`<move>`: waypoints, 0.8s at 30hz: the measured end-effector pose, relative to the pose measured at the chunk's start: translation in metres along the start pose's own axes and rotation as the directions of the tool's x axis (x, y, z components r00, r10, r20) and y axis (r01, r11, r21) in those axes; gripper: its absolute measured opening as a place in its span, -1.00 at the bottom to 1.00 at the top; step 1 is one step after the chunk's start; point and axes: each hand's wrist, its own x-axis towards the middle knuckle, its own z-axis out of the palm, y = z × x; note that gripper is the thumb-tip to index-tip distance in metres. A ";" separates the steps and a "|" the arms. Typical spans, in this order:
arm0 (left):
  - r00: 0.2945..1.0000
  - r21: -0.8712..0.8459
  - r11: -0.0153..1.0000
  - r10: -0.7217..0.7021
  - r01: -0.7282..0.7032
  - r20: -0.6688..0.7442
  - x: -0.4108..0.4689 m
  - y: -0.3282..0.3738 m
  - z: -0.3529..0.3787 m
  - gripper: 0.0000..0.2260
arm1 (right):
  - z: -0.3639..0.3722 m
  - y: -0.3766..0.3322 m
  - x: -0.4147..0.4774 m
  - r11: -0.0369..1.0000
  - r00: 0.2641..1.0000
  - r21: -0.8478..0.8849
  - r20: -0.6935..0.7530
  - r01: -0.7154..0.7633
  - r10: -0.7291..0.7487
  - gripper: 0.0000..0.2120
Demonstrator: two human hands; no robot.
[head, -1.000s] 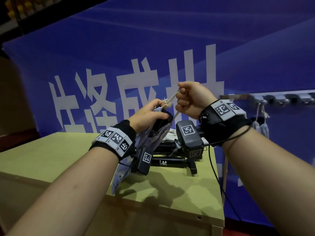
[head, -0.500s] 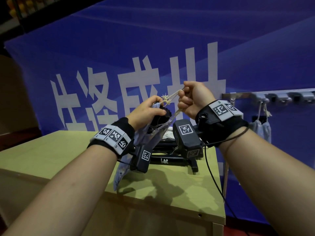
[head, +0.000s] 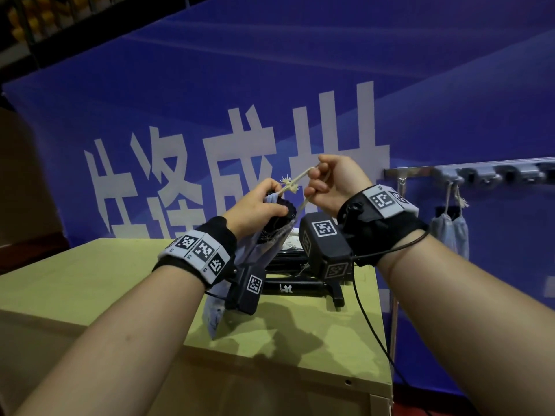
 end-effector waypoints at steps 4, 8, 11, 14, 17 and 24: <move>0.999 0.062 0.998 0.028 -0.026 -0.027 0.004 0.012 -0.002 -0.78 | 0.001 -0.007 -0.001 0.996 0.999 0.088 0.015 0.034 -0.035 -0.64; 0.995 0.092 0.993 0.085 -0.080 -0.048 0.011 0.033 0.000 -0.77 | 0.001 -0.020 -0.009 0.990 0.995 0.094 0.015 0.101 -0.103 -0.64; 0.990 0.083 0.988 0.134 -0.131 -0.033 0.022 0.056 0.010 -0.76 | 0.001 -0.040 -0.018 0.972 0.979 0.116 -0.031 0.202 -0.200 -0.64; 0.982 0.090 0.978 0.190 -0.189 -0.005 0.035 0.086 0.027 -0.75 | -0.005 -0.067 -0.029 0.939 0.945 0.120 -0.106 0.322 -0.311 -0.65; 0.972 0.081 0.968 0.234 -0.236 0.036 0.050 0.112 0.047 -0.73 | -0.017 -0.093 -0.040 0.912 0.914 0.112 -0.144 0.395 -0.378 -0.65; 0.945 0.008 0.948 0.317 -0.318 0.083 0.079 0.163 0.105 -0.76 | -0.053 -0.148 -0.066 0.838 0.829 0.062 -0.207 0.542 -0.520 -0.65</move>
